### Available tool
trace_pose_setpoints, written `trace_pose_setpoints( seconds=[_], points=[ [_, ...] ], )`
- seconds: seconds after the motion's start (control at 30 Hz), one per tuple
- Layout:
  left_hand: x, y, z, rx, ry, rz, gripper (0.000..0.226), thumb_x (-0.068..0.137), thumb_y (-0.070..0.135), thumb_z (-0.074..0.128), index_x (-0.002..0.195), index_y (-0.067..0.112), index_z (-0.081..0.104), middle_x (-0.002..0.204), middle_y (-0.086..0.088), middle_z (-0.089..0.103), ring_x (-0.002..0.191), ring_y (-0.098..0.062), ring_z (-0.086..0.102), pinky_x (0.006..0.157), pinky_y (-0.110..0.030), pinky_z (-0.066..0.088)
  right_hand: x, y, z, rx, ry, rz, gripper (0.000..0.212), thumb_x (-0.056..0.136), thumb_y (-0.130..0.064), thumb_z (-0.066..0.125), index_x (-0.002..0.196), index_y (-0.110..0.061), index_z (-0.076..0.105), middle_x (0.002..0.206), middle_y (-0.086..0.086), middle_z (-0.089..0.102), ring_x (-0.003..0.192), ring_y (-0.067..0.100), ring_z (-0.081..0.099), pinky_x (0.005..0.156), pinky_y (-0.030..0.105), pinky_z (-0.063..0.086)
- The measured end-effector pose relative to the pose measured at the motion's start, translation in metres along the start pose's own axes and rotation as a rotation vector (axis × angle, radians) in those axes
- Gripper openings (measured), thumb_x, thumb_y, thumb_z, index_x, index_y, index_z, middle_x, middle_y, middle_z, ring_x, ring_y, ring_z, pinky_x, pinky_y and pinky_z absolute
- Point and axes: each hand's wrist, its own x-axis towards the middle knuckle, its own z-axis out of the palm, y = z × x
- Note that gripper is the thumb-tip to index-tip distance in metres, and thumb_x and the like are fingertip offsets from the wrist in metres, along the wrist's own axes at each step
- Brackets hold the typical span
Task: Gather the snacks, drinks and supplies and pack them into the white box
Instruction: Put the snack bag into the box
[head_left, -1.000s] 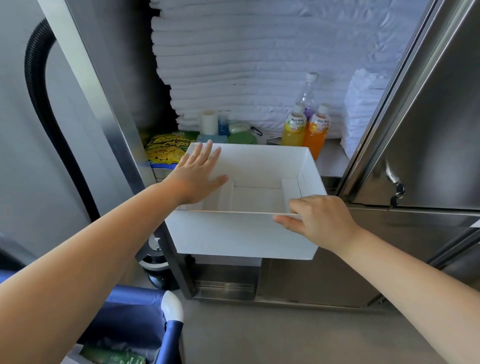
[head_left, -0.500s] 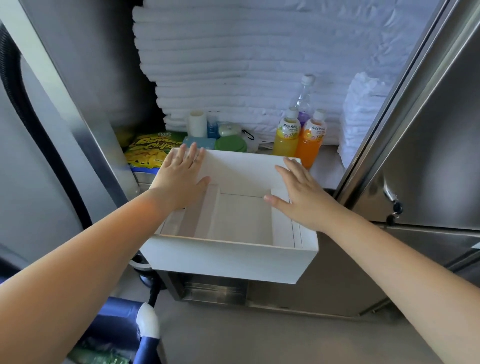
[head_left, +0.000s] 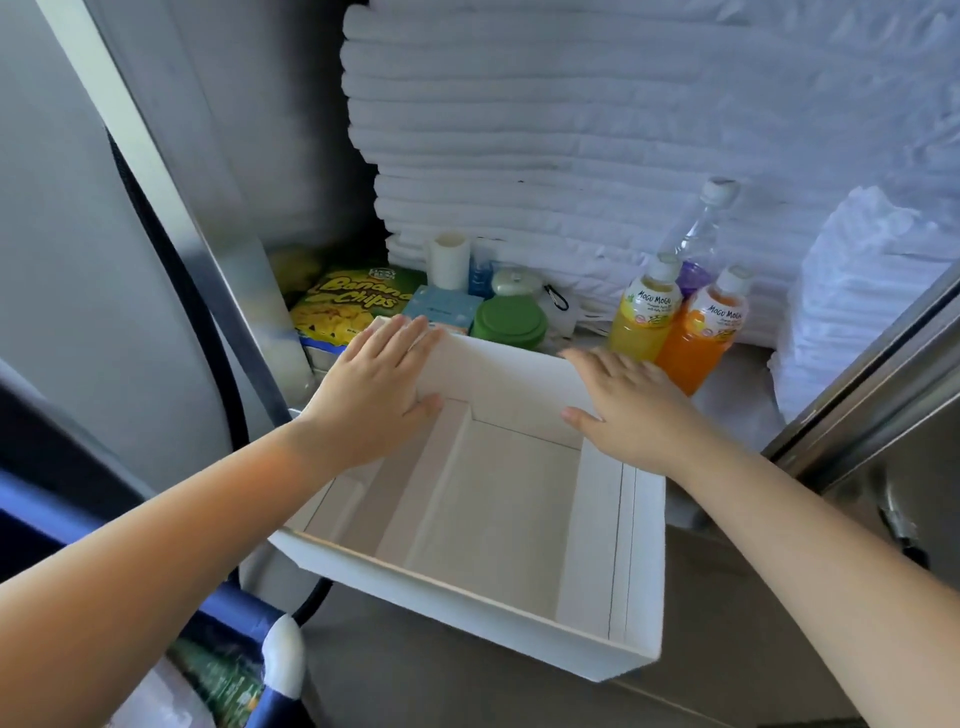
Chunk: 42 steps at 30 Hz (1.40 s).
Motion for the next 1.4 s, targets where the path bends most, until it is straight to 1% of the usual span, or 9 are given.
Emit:
trace_pose_setpoints(
  seconds=[0.17, 0.3, 0.47, 0.6, 0.7, 0.87, 1.07, 1.23, 1.4],
  points=[
    [0.028, -0.009, -0.008, -0.028, 0.001, 0.044, 0.05, 0.094, 0.048, 0.03, 0.137, 0.023, 0.036, 0.131, -0.001, 0.047, 0.12, -0.022, 0.039, 0.103, -0.037, 0.033, 0.005, 0.001, -0.002, -0.006, -0.018, 0.002, 0.048, 0.096, -0.044, 0.041, 0.135, -0.019, 0.029, 0.135, 0.004, 0.044, 0.12, 0.024, 0.044, 0.091, 0.036, 0.036],
    [0.049, -0.017, -0.002, -0.08, -0.063, 0.144, 0.039, 0.097, 0.043, 0.027, 0.128, 0.024, 0.042, 0.121, 0.002, 0.054, 0.111, -0.017, 0.048, 0.092, -0.033, 0.04, 0.008, 0.002, 0.001, -0.033, -0.026, 0.008, 0.04, 0.096, -0.046, 0.038, 0.124, -0.018, 0.035, 0.123, 0.002, 0.049, 0.108, 0.023, 0.05, 0.077, 0.034, 0.037],
    [0.074, -0.026, 0.006, -0.195, -0.135, 0.215, 0.029, 0.097, 0.046, 0.022, 0.092, 0.028, 0.044, 0.086, 0.008, 0.056, 0.075, -0.01, 0.052, 0.057, -0.025, 0.04, 0.025, 0.0, -0.003, 0.003, -0.017, 0.095, 0.044, 0.093, -0.056, 0.022, 0.106, -0.02, 0.044, 0.096, -0.003, 0.058, 0.084, 0.016, 0.055, 0.054, 0.029, 0.034],
    [0.087, -0.028, 0.013, -0.174, -0.136, 0.251, 0.041, 0.094, 0.055, 0.016, 0.086, 0.029, 0.048, 0.071, 0.013, 0.045, 0.066, -0.007, 0.049, 0.049, -0.023, 0.034, 0.048, -0.005, -0.003, 0.113, 0.0, 0.068, 0.051, 0.094, -0.053, 0.025, 0.123, -0.017, 0.045, 0.121, 0.0, 0.053, 0.112, 0.016, 0.049, 0.085, 0.028, 0.04],
    [0.086, -0.031, 0.019, -0.179, -0.058, 0.285, 0.052, 0.088, 0.059, 0.006, 0.084, 0.028, 0.048, 0.073, 0.011, 0.05, 0.065, -0.008, 0.051, 0.049, -0.024, 0.037, 0.06, -0.007, -0.005, 0.126, 0.034, 0.052, 0.053, 0.094, -0.052, 0.026, 0.127, -0.015, 0.044, 0.13, 0.001, 0.048, 0.12, 0.017, 0.044, 0.096, 0.03, 0.036],
    [0.087, -0.03, 0.023, -0.178, -0.029, 0.277, 0.05, 0.09, 0.059, 0.01, 0.081, 0.028, 0.048, 0.077, 0.009, 0.055, 0.066, -0.01, 0.051, 0.045, -0.02, 0.03, 0.076, -0.004, -0.01, 0.24, 0.06, 0.047, 0.054, 0.092, -0.053, 0.032, 0.129, -0.017, 0.045, 0.132, -0.004, 0.044, 0.12, 0.012, 0.044, 0.097, 0.035, 0.04],
    [0.086, -0.034, 0.025, -0.211, -0.017, 0.268, 0.051, 0.083, 0.065, 0.002, 0.075, 0.031, 0.04, 0.075, 0.013, 0.047, 0.067, -0.008, 0.047, 0.045, -0.02, 0.027, 0.119, 0.002, -0.009, 0.237, 0.036, -0.02, 0.061, 0.085, -0.047, 0.06, 0.137, -0.022, 0.039, 0.139, -0.004, 0.037, 0.128, 0.01, 0.032, 0.102, 0.022, 0.028],
    [0.083, -0.034, 0.023, -0.257, -0.034, 0.224, 0.042, 0.087, 0.065, 0.012, 0.063, 0.036, 0.03, 0.062, 0.018, 0.034, 0.056, -0.003, 0.038, 0.043, -0.02, 0.022, 0.133, 0.003, 0.004, 0.221, -0.001, -0.054, 0.066, 0.081, -0.052, 0.063, 0.137, -0.026, 0.039, 0.141, -0.005, 0.034, 0.126, 0.009, 0.034, 0.095, 0.016, 0.025],
    [0.081, -0.035, 0.025, -0.292, -0.01, 0.172, 0.047, 0.083, 0.068, 0.011, 0.07, 0.034, 0.041, 0.073, 0.014, 0.054, 0.063, -0.004, 0.048, 0.043, -0.02, 0.026, 0.127, 0.009, 0.004, 0.263, 0.039, -0.08, 0.068, 0.078, -0.053, 0.066, 0.135, -0.028, 0.04, 0.14, -0.009, 0.036, 0.125, 0.004, 0.032, 0.095, 0.018, 0.026]
  ],
)
